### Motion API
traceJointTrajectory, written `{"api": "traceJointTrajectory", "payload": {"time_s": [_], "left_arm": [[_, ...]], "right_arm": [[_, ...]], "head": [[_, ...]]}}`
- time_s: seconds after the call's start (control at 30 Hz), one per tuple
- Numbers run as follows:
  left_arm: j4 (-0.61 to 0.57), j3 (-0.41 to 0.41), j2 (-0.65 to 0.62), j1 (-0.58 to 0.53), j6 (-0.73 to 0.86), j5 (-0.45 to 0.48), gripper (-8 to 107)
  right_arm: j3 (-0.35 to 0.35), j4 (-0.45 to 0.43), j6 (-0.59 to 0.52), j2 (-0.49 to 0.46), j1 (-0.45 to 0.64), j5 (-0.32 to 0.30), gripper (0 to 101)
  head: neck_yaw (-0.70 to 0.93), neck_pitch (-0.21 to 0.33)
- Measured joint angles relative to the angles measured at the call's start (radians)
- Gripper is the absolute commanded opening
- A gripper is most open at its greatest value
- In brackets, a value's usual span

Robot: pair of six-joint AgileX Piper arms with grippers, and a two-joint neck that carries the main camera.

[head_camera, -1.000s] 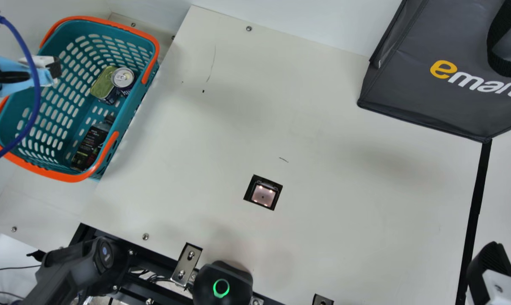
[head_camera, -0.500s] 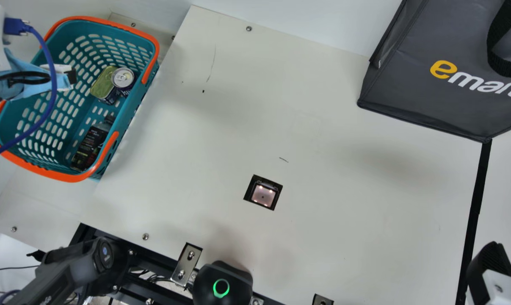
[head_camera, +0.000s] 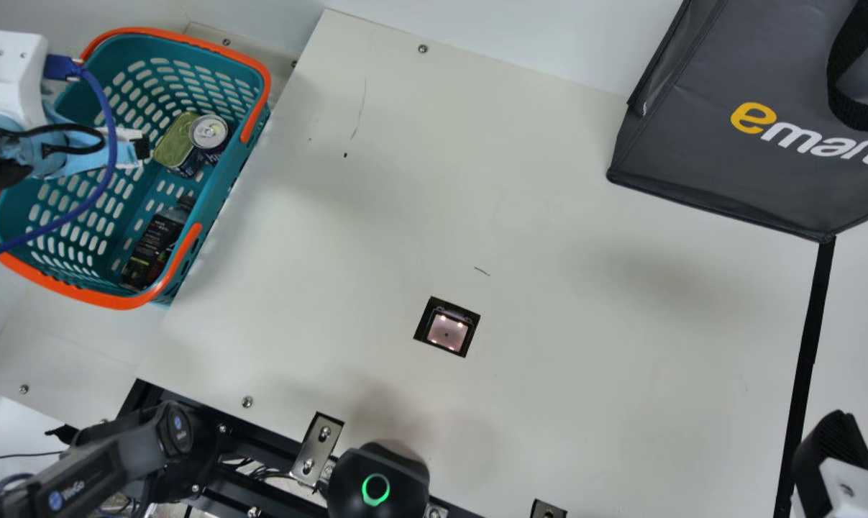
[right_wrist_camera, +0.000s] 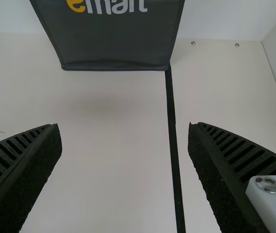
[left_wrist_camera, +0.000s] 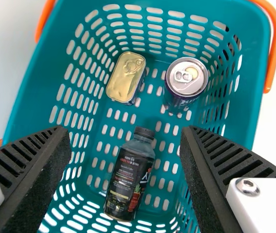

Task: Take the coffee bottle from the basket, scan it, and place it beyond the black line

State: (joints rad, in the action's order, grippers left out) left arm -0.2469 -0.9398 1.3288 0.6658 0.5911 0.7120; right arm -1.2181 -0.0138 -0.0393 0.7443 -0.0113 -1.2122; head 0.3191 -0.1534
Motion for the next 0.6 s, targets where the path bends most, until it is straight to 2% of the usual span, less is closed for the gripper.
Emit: {"api": "traceJointTrajectory", "payload": {"time_s": [0.6], "left_arm": [[-0.220,0.012,0.186,0.125,0.439,-0.016,90]], "right_arm": [[0.000,0.000,0.000,0.000,0.000,0.001,91]], "head": [[0.000,-0.002]]}}
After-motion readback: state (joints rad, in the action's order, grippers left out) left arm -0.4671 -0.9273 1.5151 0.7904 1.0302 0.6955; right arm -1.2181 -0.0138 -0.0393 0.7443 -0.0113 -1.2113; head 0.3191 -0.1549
